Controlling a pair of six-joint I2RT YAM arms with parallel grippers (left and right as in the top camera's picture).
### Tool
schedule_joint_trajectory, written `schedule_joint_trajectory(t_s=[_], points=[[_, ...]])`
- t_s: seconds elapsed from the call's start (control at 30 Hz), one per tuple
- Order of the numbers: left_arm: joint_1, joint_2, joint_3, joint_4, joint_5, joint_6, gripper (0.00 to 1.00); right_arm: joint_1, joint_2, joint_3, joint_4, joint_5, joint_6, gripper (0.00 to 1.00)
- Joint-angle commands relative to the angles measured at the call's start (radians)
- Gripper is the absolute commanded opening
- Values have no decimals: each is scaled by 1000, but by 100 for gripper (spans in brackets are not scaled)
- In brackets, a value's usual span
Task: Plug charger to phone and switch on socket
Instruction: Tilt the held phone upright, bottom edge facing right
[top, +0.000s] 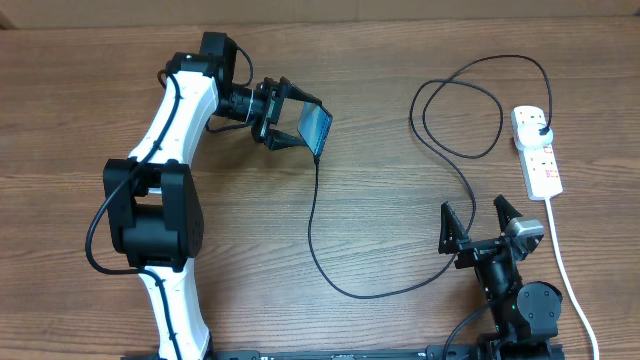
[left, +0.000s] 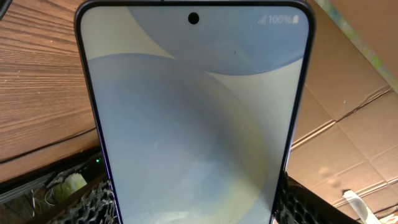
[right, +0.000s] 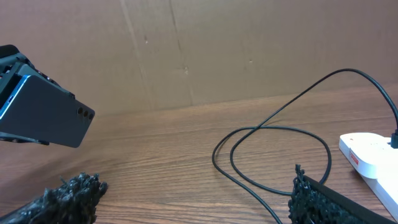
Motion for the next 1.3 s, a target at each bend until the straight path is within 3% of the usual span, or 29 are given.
schedule_joint_trajectory(t_s=[0.0,0.57,1.27], points=[[4,2,35,0,57,-48,39,5,-8,-11,3,6,0,100],[4,2,35,0,161,-259,41,5,-8,-11,3,6,0,100],[4,2,35,0,187,-260,38,5,-8,-11,3,6,0,100]])
